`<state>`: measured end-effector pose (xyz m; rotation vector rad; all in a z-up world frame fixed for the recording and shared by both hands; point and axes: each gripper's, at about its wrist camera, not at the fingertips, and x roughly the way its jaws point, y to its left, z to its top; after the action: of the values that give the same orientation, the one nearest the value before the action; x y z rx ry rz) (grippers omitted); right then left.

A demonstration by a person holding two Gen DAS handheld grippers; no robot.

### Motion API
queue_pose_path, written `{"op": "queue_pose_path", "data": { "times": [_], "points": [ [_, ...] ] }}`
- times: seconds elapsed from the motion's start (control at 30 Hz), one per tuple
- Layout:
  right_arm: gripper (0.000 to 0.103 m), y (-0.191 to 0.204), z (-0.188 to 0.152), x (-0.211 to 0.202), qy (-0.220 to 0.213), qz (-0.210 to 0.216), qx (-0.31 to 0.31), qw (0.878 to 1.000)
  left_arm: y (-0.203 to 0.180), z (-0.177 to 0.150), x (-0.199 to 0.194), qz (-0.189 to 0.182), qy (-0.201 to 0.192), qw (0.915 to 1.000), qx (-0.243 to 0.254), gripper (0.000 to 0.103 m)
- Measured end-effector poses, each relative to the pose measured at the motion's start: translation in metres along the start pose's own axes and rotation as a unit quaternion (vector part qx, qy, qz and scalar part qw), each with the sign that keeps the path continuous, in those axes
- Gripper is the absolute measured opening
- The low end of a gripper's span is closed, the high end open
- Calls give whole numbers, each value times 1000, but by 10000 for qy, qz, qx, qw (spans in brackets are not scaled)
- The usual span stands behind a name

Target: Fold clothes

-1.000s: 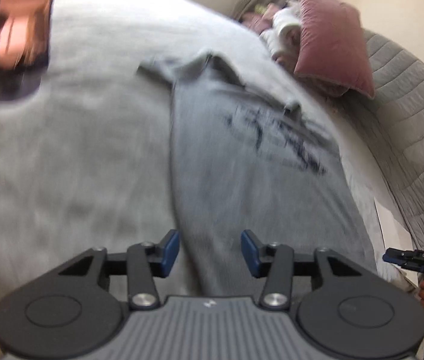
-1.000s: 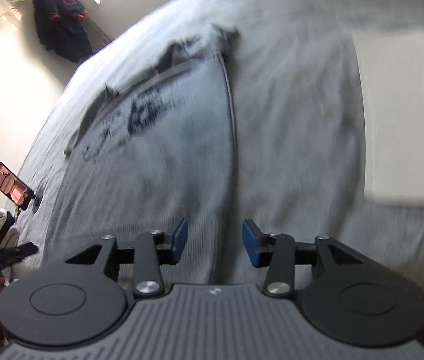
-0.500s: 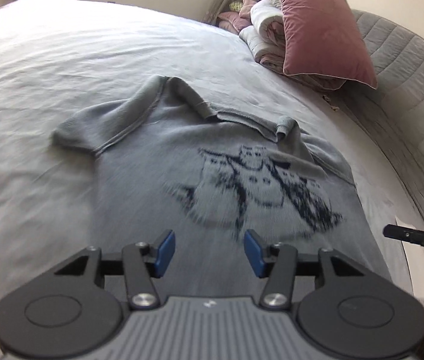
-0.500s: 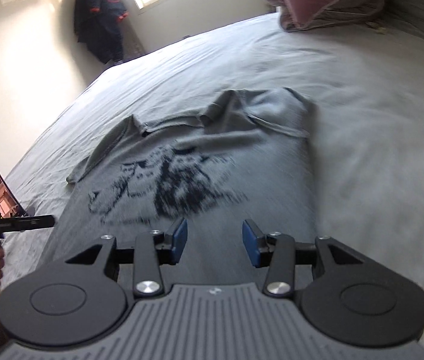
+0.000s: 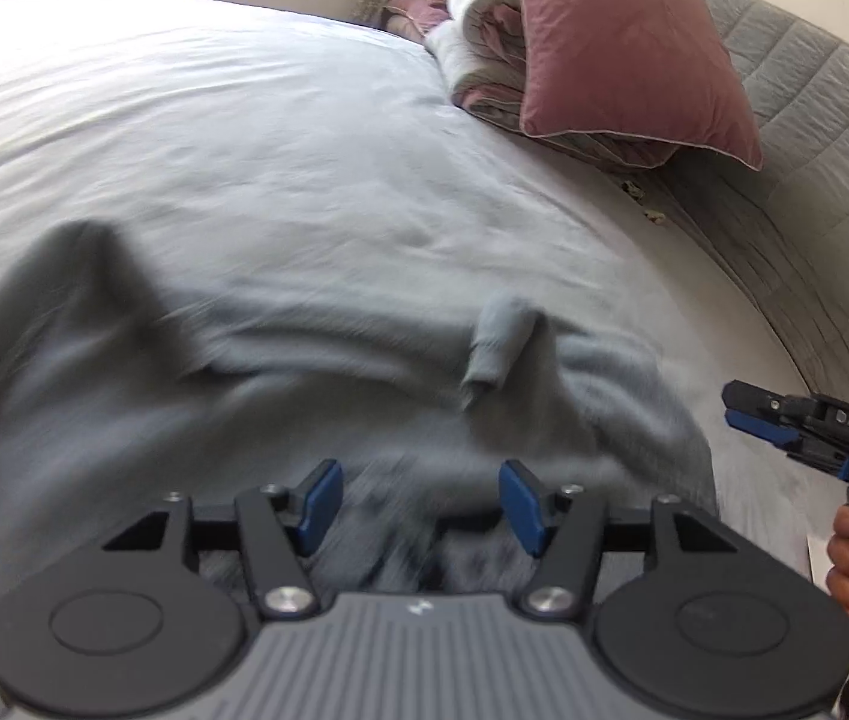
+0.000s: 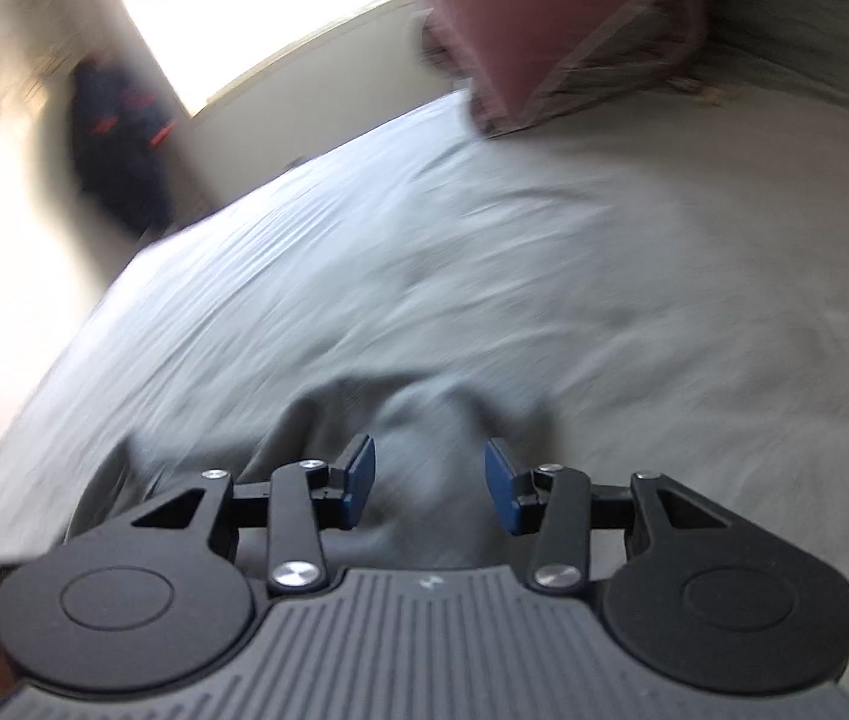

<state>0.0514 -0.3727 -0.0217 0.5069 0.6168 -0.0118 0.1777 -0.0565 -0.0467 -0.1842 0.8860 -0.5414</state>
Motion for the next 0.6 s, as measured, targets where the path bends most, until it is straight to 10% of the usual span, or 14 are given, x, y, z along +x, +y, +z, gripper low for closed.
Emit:
{"op": "queue_pose_path", "data": {
  "times": [0.37,0.53,0.6],
  "points": [
    [43,-67,-7,56,3,740,679,9949,-25,38,65,317,151,9990,261,54],
    [40,-51,-6,62,241,1125,402,9925,-38,42,67,484,30,9972,573,7],
    [10,-44,-6,62,295,1095,251,9932,-44,48,66,640,-58,9950,765,4]
  ]
}}
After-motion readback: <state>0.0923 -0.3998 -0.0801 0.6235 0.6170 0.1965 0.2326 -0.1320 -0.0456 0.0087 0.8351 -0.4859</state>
